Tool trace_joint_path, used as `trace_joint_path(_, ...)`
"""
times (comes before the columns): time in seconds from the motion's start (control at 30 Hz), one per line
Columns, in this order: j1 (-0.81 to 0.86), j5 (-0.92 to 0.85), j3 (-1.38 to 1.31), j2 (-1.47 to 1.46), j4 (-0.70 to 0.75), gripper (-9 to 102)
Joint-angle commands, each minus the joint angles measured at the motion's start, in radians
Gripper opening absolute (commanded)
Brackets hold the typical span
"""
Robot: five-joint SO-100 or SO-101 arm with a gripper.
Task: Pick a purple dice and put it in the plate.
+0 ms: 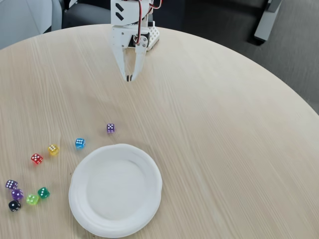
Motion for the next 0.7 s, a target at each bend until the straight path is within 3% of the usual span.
trace_joint_path(0.0,-0.002,0.006,-0.006,0.008,0.002,2)
trace_joint_path(0.67,-0.006,0.014,-0.006,0.008,0.002,2)
